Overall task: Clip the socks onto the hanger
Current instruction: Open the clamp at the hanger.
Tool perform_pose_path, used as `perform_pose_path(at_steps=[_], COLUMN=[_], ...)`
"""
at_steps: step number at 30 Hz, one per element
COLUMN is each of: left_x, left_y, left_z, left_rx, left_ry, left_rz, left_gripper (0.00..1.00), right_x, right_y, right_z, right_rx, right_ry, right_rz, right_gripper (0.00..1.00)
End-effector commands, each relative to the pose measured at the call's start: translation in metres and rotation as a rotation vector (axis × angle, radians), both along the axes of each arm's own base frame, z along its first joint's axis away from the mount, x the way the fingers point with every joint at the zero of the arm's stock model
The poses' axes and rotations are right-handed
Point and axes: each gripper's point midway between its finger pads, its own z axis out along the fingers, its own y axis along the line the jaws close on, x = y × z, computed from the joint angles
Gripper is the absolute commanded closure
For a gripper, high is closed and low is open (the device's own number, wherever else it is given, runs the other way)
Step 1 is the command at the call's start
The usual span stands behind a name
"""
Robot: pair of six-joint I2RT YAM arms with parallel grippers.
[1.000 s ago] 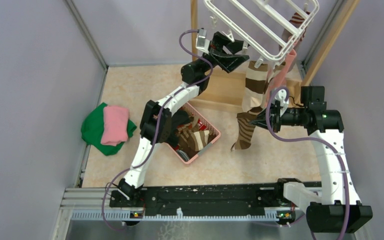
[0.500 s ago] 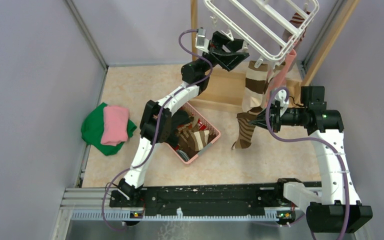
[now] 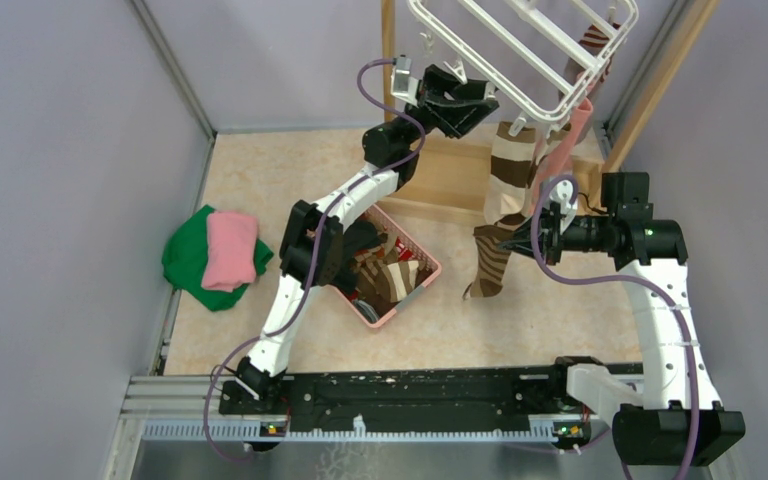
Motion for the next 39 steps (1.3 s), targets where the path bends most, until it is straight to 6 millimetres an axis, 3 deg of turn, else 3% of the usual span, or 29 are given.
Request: perform_pose_path(at_steps=[1,4,14,22,31,39], left_x=[-0.019,-0.018,-0.021,-0.024,-0.029,-0.032], left_y=[0.015,0.016,0.019,0.025,0.031,0.034], left_z=[0.036,0.038,0.041,0.045,0.047,0.049], left_rx=[-0.066,-0.071,-0.074,-0.084,-0.104,-0.113], left_ry=[-0.072,-0.063,-0.037,0.033,0.068,0.065], left_rz=[0.009,0.008,-0.003,-0.038,-0.082,-0.092], left_gripper=[0.5,0.66,0.88,0.93,0.93,0.93], right_x=[-0.006,-0.005,0.006,0.043,0.091,0.127], right_y=[0.001,0.001,-0.001,-0.003,0.016,0.011], right_z=[0.01,0.01,0.011,0.048,0.077,0.106], right_rx=[0.025,0.024,0.019,0.052,0.061,0.164], right_ry=[-0.047,-0.045,-0.015,0.038,0.06,0.068], right_rz=[0.019,0.019,-0.02,-0.18,-0.411,-0.61], right_gripper=[1.0,1.0,1.0,1.0,1.0,1.0])
